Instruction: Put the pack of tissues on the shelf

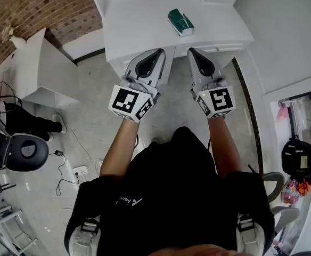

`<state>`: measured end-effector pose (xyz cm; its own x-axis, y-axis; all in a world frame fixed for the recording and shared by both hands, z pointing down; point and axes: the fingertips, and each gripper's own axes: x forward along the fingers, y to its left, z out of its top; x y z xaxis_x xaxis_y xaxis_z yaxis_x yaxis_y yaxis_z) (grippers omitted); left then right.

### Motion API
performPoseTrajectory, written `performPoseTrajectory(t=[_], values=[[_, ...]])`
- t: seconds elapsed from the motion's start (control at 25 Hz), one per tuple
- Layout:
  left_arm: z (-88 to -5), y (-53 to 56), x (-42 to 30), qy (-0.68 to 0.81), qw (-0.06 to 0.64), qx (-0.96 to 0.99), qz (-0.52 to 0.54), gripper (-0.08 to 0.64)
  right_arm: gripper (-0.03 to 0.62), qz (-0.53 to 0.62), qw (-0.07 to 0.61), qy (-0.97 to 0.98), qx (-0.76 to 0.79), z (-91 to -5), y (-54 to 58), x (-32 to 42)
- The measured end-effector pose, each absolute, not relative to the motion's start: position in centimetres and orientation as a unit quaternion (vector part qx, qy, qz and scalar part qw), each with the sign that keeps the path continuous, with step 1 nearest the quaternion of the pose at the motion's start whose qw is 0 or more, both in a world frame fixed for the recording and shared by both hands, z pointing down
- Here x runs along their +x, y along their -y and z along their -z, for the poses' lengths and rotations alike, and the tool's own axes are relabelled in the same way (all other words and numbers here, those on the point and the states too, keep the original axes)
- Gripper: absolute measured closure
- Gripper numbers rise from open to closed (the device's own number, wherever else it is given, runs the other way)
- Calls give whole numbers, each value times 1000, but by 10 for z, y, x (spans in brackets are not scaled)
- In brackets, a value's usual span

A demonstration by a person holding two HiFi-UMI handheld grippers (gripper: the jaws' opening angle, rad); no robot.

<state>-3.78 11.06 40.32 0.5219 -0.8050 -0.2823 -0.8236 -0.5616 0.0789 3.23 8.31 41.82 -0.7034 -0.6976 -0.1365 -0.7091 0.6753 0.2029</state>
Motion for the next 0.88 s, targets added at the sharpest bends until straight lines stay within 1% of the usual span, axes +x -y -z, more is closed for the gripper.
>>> performPoseTrajectory(t=[0.2, 0.36, 0.88], values=[[-403, -96, -50, -467, 33, -871, -147, 558, 591, -121, 36, -917, -378, -419, -72, 19], [-406, -72, -59, -471, 37, -868, -150, 558, 589, -128, 33, -912, -388, -426, -46, 15], [-420, 64, -61, -494, 41, -857, -141, 558, 587, -115, -3, -899, -423, -476, 111, 37]])
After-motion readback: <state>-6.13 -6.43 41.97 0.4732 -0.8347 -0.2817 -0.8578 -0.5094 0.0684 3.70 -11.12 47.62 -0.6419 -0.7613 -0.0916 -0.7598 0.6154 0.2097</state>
